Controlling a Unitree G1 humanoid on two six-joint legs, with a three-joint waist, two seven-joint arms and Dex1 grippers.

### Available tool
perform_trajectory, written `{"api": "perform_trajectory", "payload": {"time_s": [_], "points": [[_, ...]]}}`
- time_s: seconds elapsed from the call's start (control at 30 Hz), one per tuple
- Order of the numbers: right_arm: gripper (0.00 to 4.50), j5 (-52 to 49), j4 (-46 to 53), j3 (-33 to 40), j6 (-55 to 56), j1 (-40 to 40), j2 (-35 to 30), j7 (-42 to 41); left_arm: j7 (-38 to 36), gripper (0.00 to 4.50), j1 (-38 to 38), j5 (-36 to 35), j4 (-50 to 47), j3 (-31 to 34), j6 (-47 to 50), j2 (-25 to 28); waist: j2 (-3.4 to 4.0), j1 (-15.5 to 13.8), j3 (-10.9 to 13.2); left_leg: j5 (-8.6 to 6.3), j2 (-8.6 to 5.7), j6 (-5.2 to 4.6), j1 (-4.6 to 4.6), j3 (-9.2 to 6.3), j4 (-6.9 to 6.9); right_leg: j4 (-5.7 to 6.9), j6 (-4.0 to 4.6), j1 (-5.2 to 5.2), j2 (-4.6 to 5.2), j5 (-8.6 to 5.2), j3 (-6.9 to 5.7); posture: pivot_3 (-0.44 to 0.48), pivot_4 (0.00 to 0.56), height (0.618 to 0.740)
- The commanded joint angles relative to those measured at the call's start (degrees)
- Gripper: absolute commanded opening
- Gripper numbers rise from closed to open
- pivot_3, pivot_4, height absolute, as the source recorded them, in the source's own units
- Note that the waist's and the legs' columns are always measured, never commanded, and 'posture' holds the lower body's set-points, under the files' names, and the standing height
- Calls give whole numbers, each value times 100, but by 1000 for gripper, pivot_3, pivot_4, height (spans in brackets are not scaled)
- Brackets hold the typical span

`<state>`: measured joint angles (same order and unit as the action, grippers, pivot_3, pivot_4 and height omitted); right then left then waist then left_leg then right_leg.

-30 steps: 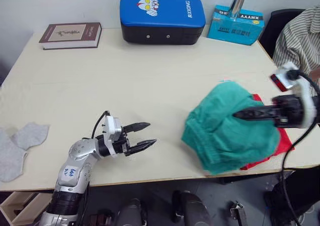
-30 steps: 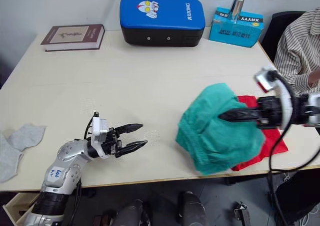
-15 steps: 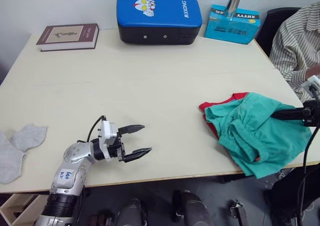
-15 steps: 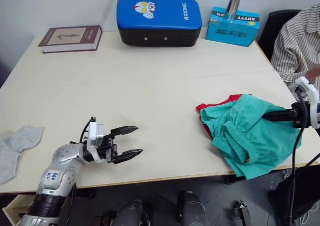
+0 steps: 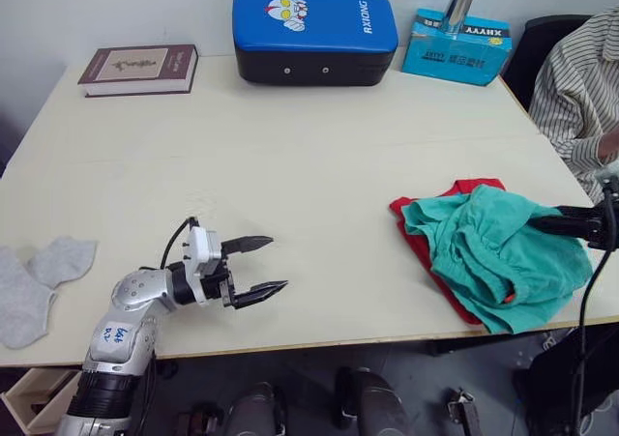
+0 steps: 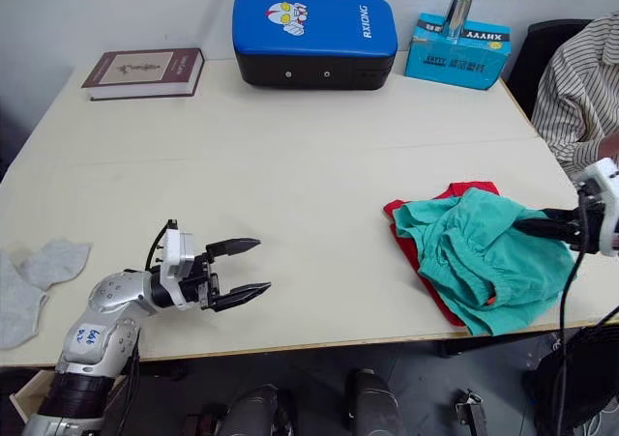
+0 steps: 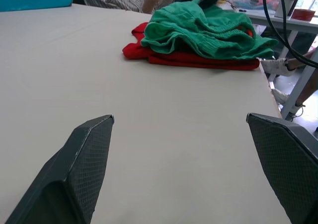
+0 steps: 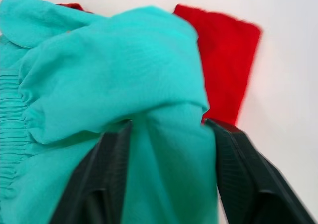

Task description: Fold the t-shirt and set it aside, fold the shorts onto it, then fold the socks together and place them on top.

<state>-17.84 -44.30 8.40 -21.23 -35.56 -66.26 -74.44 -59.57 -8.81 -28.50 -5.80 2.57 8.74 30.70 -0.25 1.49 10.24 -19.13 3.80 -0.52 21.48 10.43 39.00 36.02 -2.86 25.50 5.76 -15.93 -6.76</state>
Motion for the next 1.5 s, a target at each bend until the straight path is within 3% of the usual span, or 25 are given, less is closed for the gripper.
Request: {"api": "perform_trajectory", "payload": {"time_s": [0.03, 0.1, 0.23, 0.33, 0.47, 0.57, 0.67, 0.77, 0.83, 0.87, 1.0, 1.13, 1.27, 1.43, 1.5], "points": [[3720, -326, 1229, 1090, -112, 733, -332, 400, -92, 4500, -152, -56, 93, 122, 27, 104, 0, -2, 0, 0, -1, 0, 0, 0, 0, 1, -1, 0, 0, 1, 1, 0, 150, 740], [4385, -345, 1890, 1664, -45, 1290, -362, 604, -178, 4500, -261, -56, 247, 133, 58, 152, 0, -3, 0, 1, -1, 1, -4, 0, 2, 2, -3, -3, -2, 2, 2, 0, 150, 740], [4449, -487, 3352, 2447, -473, 2049, -186, 1011, -315, 4500, -491, -8, 616, 168, 36, 222, 0, 16, 0, 2, 0, 1, -11, 3, -1, 3, -6, -6, -8, 4, 11, 0, 150, 740], [4449, -833, 4734, 2611, -924, 2402, 401, 1572, -285, 4500, -629, 68, 842, 201, 8, 240, -11, 26, -3, 1, 5, 4, -18, 3, -6, 3, -6, -8, -12, 4, 17, 0, 150, 740], [4449, -1185, 6471, 2081, -1135, 2779, 1538, 2378, -147, 4500, -638, 136, 933, 318, -20, 276, -29, 4, -5, 4, 9, 11, -19, -2, -15, 2, -5, -9, -19, 3, 18, 0, 150, 740], [4449, -1187, 7159, 1419, -1131, 2816, 2213, 2829, 20, 4500, -408, 142, 758, 491, 21, 340, -27, 11, -4, 5, 3, 10, -14, -2, -15, 2, -5, -6, -15, 3, 20, 0, 150, 740], [4449, -1262, 7322, 812, -1010, 2686, 2959, 3188, 285, 4500, 200, 53, 281, 897, 200, 489, -30, 76, 2, 6, -4, 4, -11, -30, -24, -6, -5, -25, 0, 3, -2, 0, 150, 740], [4449, -1060, 7343, 219, -763, 2647, 3377, 3287, 651, 4500, 869, 3, -133, 1503, 219, 557, -11, 170, 16, 81, -125, -32, -9, -312, -128, -73, -21, -199, 118, -6, -262, 0, 150, 740], [4449, -770, 7217, -133, -475, 2610, 3542, 3365, 954, 4500, 1370, 9, -352, 2045, 149, 516, -11, 115, 21, 153, -237, -69, 15, -492, -194, -95, -50, -253, 219, -22, -408, 0, 150, 740], [4449, -663, 7127, -309, -177, 2610, 3576, 3203, 1139, 4500, 1659, -17, -454, 2385, 125, 449, -5, 43, 24, 173, -221, -26, 13, -465, -173, -85, -52, -228, 207, -23, -348, 0, 150, 740], [4449, -448, 6859, -711, 1131, 2808, 3548, 2349, 1684, 4500, 2912, -99, -806, 3650, -77, 3, -20, -130, 35, 138, -219, -77, 12, -449, -159, -102, -52, -222, 198, -23, -315, 0, 150, 740], [4449, -538, 6620, -790, 2092, 3063, 3529, 1685, 2278, 4500, 4150, -515, -836, 4892, -78, -894, -46, -148, 45, 110, -211, -91, 1, -430, -141, -103, -55, -226, 196, -21, -290, 0, 150, 740], [4449, -514, 6601, -774, 2620, 3365, 3439, 1399, 2641, 4500, 5182, -534, -571, 5430, -21, -1552, -87, -139, 54, 84, -197, -91, -7, -414, -127, -107, -56, -228, 190, -24, -281, 0, 150, 740], [4449, -595, 6397, -585, 2797, 3333, 3279, 1297, 3110, 4500, 5156, -778, -911, 5508, 393, -1279, -82, -312, 74, 65, -182, -66, 3, -436, -111, -155, -29, -208, 165, -40, -282, 0, 150, 740], [4449, -643, 6342, -624, 2762, 3224, 3219, 1225, 3229, 4500, 4900, -748, -1015, 5355, 751, -757, -58, -312, 81, 64, -132, -64, 28, -444, -110, -242, 19, -227, 113, -42, -288, 0, 150, 740]]}}
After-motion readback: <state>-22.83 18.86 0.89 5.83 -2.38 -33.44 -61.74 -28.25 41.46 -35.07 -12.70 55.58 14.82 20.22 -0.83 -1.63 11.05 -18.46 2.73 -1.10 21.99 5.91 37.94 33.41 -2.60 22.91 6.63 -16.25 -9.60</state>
